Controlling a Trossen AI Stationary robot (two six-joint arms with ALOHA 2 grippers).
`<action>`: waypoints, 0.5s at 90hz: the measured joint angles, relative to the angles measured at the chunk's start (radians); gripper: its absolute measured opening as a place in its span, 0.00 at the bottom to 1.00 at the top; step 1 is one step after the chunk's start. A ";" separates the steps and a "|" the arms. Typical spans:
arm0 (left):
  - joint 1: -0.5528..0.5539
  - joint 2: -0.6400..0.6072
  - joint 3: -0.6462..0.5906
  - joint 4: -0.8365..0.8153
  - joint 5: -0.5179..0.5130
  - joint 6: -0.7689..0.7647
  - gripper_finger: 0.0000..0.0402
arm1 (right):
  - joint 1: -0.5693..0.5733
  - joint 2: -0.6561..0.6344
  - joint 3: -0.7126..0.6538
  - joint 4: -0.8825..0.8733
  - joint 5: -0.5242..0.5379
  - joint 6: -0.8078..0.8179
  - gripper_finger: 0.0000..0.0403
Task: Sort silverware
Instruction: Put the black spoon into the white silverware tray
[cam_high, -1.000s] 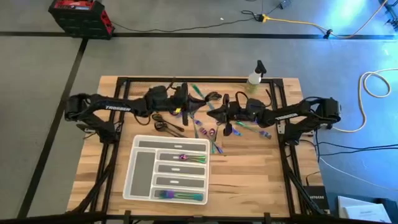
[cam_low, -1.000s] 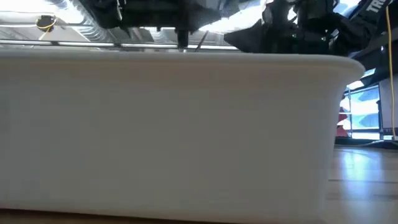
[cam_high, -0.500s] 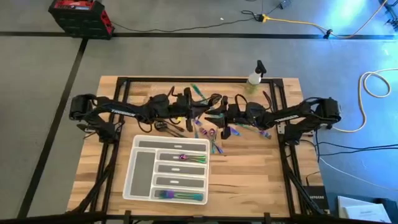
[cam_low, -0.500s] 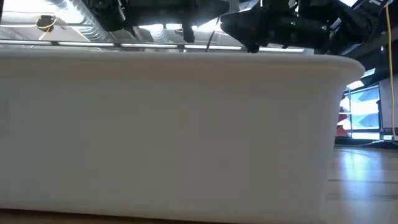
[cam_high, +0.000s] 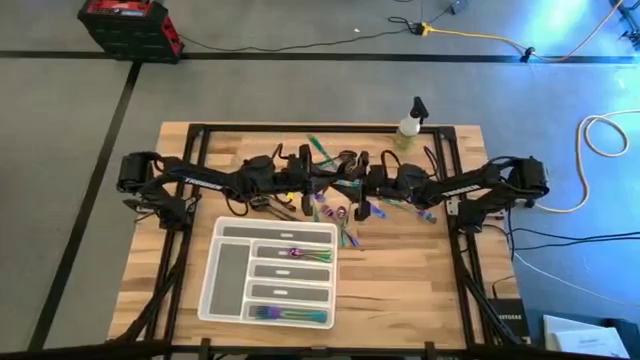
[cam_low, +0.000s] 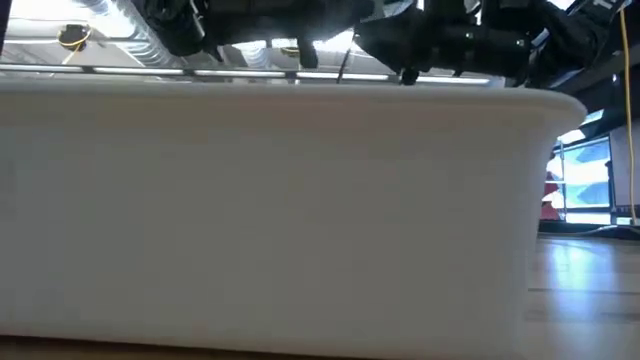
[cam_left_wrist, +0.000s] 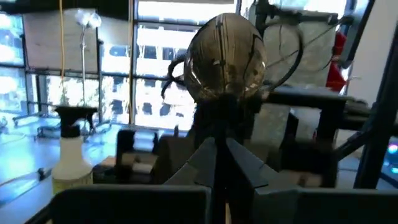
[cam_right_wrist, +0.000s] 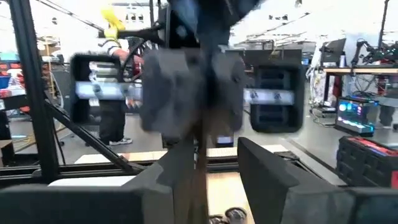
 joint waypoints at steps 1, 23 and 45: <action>0.000 0.000 0.000 0.002 0.001 -0.001 0.00 | 0.000 0.000 0.000 0.000 0.002 0.000 0.27; 0.000 0.000 0.000 -0.003 0.003 0.000 0.00 | 0.000 -0.001 0.006 0.008 0.011 0.000 0.27; 0.001 0.000 0.000 -0.004 0.003 0.014 0.00 | 0.012 -0.001 0.054 -0.084 -0.010 -0.009 0.27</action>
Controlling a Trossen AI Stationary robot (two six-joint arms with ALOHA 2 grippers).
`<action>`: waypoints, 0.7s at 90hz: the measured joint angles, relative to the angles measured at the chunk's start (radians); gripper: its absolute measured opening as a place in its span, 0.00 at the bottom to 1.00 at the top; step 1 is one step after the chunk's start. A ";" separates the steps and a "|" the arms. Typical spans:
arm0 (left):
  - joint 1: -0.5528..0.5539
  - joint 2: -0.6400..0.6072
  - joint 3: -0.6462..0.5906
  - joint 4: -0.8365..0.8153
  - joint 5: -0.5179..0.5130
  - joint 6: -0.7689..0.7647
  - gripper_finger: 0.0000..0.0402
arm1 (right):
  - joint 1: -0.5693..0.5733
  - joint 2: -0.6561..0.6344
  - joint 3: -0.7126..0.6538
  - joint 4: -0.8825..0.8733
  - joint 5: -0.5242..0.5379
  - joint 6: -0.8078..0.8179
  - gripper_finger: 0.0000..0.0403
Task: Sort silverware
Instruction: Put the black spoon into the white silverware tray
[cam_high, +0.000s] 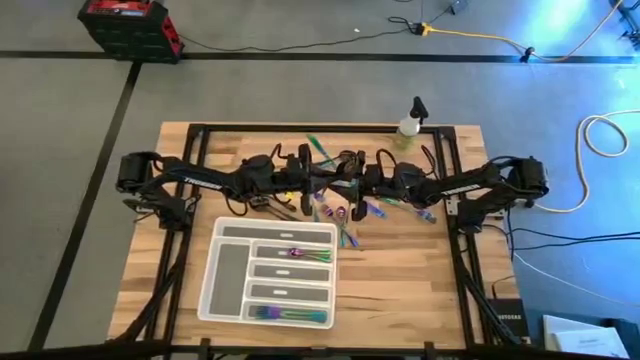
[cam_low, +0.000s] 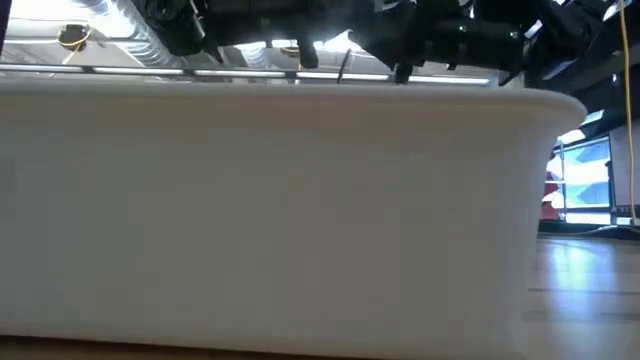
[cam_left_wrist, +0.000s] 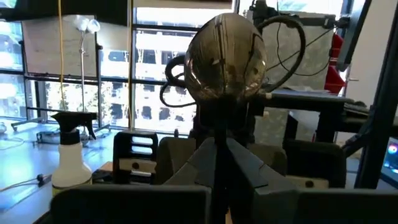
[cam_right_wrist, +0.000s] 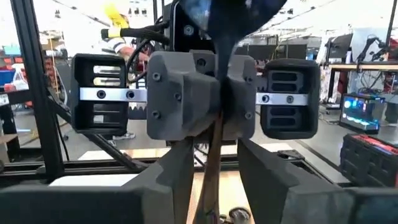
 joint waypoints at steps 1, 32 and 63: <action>0.000 0.000 0.000 -0.001 0.000 0.000 0.00 | 0.000 0.000 0.001 -0.004 0.000 -0.001 0.27; 0.000 0.000 0.000 -0.024 0.000 0.009 0.00 | 0.000 0.000 0.005 -0.016 -0.015 -0.019 0.27; 0.000 -0.001 0.000 -0.030 0.000 0.006 0.00 | -0.001 0.000 0.005 -0.023 -0.017 -0.021 0.25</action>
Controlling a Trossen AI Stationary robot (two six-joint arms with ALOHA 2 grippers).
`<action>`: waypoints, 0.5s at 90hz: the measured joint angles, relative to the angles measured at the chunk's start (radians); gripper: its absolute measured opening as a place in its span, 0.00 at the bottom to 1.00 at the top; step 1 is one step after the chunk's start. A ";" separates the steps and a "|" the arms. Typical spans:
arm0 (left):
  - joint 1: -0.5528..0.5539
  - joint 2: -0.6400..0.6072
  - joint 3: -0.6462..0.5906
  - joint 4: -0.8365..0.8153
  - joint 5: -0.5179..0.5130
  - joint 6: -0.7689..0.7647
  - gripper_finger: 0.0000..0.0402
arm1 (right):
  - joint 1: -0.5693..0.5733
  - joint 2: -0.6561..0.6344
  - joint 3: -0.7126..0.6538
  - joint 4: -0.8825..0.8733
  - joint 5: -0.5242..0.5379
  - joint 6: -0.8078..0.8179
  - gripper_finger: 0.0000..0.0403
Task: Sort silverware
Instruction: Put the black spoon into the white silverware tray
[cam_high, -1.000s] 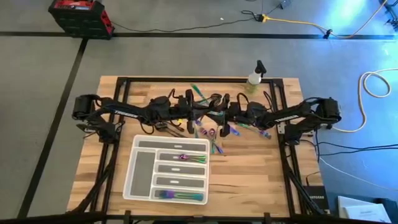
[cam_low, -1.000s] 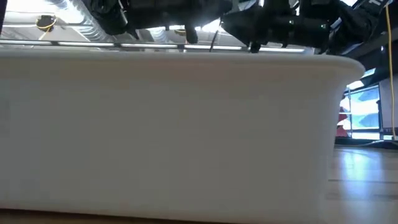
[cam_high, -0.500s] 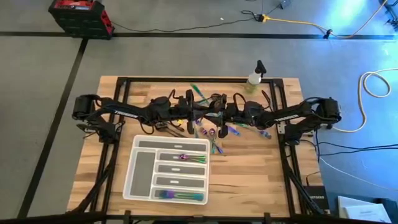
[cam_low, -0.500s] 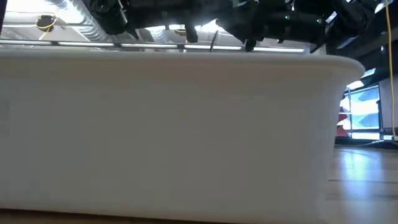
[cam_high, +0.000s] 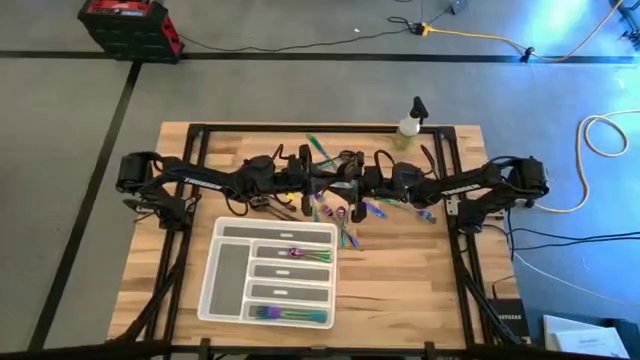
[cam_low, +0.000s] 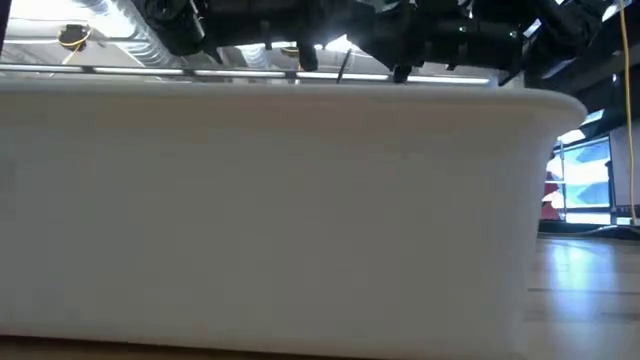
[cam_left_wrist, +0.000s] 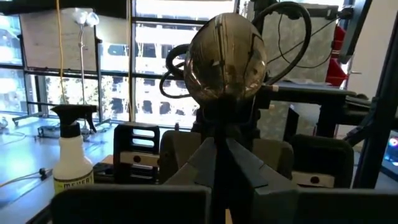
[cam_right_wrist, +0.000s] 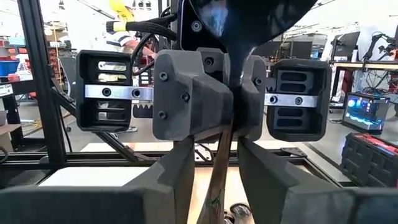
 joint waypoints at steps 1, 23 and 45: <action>0.000 0.000 0.000 0.000 0.000 0.000 0.00 | 0.000 0.000 0.000 -0.001 0.000 0.000 0.25; 0.000 0.000 0.000 -0.002 0.000 -0.001 0.00 | -0.001 0.000 0.000 -0.014 0.000 -0.004 0.10; 0.000 0.000 0.000 -0.007 0.001 0.002 0.00 | -0.001 0.000 0.000 -0.014 0.023 -0.005 0.02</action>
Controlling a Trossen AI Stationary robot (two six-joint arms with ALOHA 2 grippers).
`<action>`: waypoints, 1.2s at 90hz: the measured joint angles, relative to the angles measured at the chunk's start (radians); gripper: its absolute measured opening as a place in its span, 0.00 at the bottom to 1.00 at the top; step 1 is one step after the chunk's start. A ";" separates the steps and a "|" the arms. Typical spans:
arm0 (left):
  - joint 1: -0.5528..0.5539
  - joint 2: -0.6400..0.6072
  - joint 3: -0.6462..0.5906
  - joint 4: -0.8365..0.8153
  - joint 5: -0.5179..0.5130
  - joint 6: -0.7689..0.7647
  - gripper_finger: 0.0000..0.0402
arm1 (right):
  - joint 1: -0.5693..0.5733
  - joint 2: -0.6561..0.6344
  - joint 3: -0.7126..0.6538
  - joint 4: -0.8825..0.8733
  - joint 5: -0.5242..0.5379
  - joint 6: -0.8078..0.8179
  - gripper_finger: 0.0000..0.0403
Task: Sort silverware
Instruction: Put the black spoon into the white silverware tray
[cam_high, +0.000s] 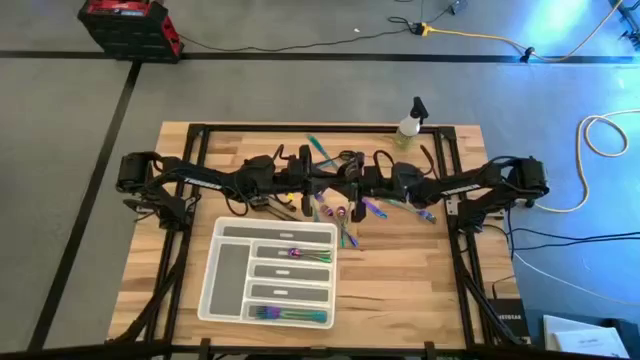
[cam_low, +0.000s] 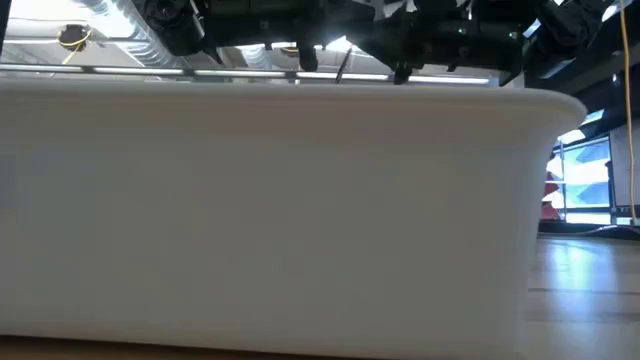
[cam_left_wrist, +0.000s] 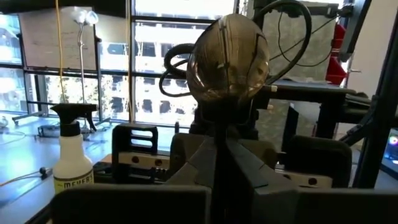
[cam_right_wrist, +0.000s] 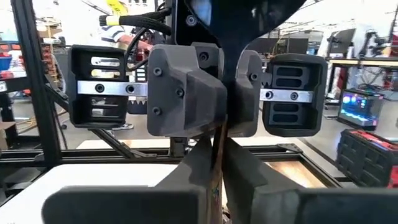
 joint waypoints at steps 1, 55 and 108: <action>0.000 0.000 0.000 0.000 0.000 0.000 0.00 | 0.000 0.000 0.000 0.000 0.002 0.000 0.02; 0.000 0.000 0.000 -0.014 -0.001 -0.002 0.00 | 0.000 0.001 -0.001 -0.001 0.011 -0.002 0.03; 0.017 -0.001 0.002 -0.047 0.009 -0.099 0.18 | -0.001 0.001 -0.002 -0.007 0.019 -0.004 0.03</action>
